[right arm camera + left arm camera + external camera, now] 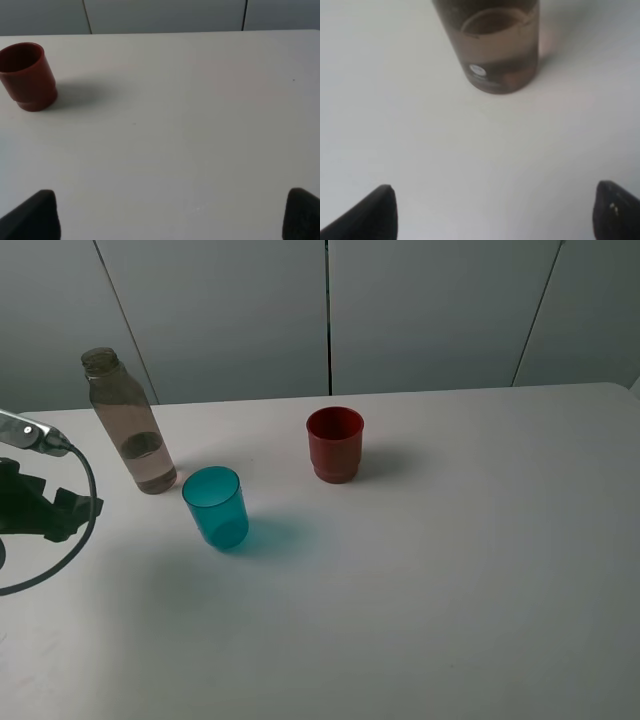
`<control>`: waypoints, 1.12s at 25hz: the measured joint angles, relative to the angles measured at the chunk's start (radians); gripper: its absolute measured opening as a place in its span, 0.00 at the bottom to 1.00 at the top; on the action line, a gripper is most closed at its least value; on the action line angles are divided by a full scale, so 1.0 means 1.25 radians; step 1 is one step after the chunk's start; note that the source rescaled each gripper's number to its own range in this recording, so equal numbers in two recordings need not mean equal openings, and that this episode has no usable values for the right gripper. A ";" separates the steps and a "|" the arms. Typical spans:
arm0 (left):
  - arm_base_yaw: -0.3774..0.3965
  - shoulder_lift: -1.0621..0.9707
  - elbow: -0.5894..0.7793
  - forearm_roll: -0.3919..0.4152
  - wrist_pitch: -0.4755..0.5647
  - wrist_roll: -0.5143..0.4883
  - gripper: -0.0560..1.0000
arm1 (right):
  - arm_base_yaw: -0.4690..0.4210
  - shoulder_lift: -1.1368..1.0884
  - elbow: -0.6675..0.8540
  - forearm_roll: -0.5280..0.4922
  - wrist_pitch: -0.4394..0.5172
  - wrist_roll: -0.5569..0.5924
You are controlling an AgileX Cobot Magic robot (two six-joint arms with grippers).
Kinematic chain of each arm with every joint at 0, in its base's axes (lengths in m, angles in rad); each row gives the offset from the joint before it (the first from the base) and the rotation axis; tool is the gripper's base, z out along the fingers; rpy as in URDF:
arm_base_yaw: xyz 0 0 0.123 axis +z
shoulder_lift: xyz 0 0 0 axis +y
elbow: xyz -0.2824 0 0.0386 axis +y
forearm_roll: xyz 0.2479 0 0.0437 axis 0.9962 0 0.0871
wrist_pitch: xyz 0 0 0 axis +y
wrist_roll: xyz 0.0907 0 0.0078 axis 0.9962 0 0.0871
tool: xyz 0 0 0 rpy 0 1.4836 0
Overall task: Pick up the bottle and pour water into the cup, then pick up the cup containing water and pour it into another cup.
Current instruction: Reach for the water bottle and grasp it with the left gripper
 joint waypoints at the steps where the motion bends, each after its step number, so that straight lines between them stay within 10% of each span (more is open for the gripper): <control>1: 0.021 0.000 0.000 0.015 -0.018 -0.026 1.00 | 0.000 0.000 0.000 0.000 0.000 0.000; 9: 0.100 0.029 0.000 0.100 -0.184 -0.024 1.00 | 0.000 0.000 0.000 0.000 0.000 0.000; 28: 0.112 0.167 -0.075 0.046 -0.290 0.071 1.00 | 0.000 0.001 0.000 0.000 0.000 0.001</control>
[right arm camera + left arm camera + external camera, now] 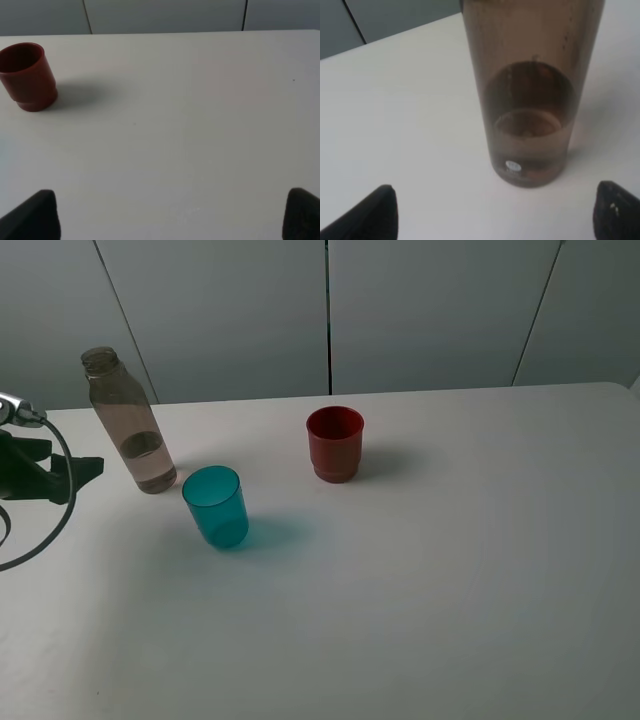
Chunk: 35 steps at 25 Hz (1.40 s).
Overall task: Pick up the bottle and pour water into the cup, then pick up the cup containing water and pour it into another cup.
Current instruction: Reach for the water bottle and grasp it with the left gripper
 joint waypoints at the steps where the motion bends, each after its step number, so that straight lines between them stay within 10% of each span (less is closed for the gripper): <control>1: 0.000 0.009 -0.005 -0.002 -0.008 0.000 1.00 | 0.000 0.000 0.000 0.000 0.000 0.000; 35: -0.063 0.153 -0.104 -0.004 -0.102 0.047 1.00 | 0.000 0.000 0.000 0.001 0.000 0.000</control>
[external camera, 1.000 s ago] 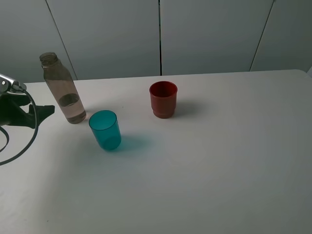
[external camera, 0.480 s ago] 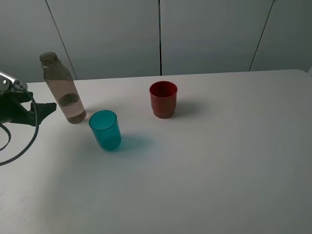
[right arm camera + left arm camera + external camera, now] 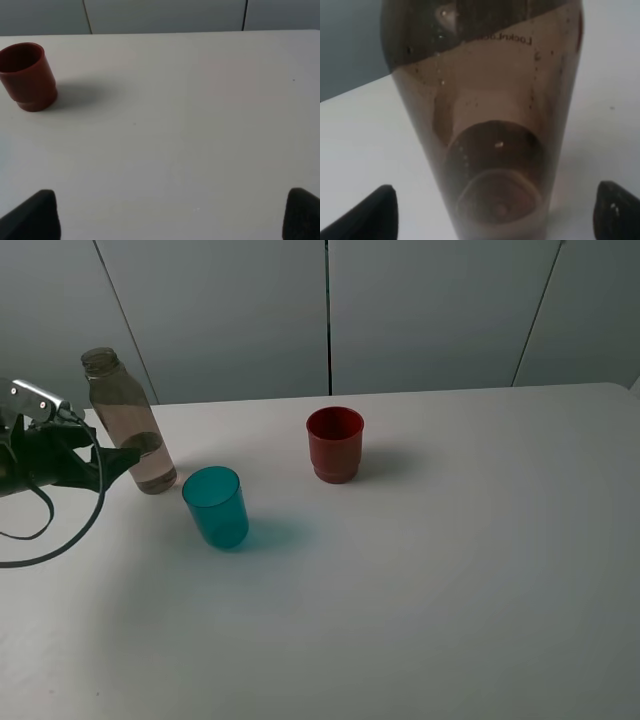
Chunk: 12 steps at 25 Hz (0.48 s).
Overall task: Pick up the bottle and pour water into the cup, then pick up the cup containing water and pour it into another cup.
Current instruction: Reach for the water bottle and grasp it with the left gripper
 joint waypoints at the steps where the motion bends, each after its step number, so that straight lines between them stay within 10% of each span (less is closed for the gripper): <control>1: -0.001 0.007 -0.006 -0.003 -0.002 0.000 1.00 | 0.000 0.000 0.000 0.000 0.000 0.000; 12: -0.007 0.048 -0.046 -0.007 -0.027 -0.002 1.00 | 0.000 0.000 0.000 0.000 0.000 0.000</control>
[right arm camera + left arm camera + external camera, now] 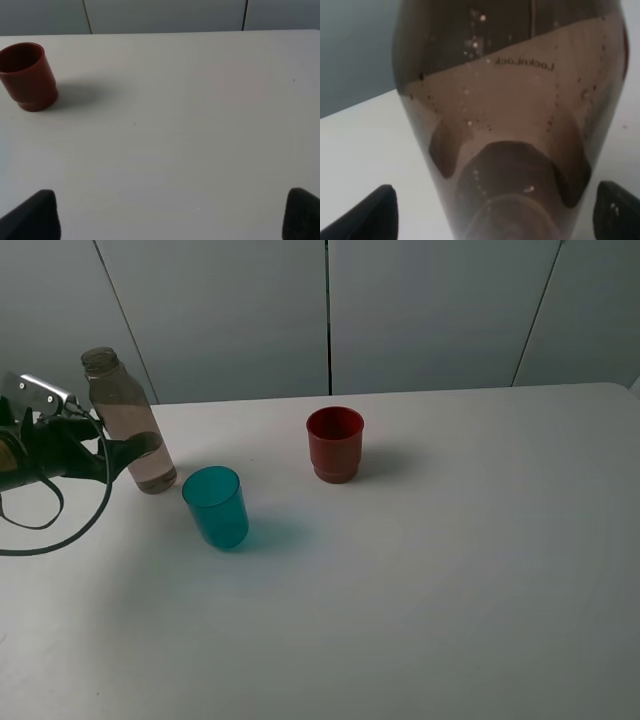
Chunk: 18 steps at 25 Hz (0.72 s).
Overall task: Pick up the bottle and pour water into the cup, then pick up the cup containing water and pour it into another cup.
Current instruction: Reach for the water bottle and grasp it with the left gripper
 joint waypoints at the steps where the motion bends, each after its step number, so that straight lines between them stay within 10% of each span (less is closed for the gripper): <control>1: 0.000 0.007 0.000 0.000 -0.009 0.000 1.00 | 0.000 0.000 0.000 0.000 0.000 0.000; 18: -0.010 0.084 -0.049 -0.017 -0.118 0.022 1.00 | 0.000 0.000 0.000 0.000 0.000 0.000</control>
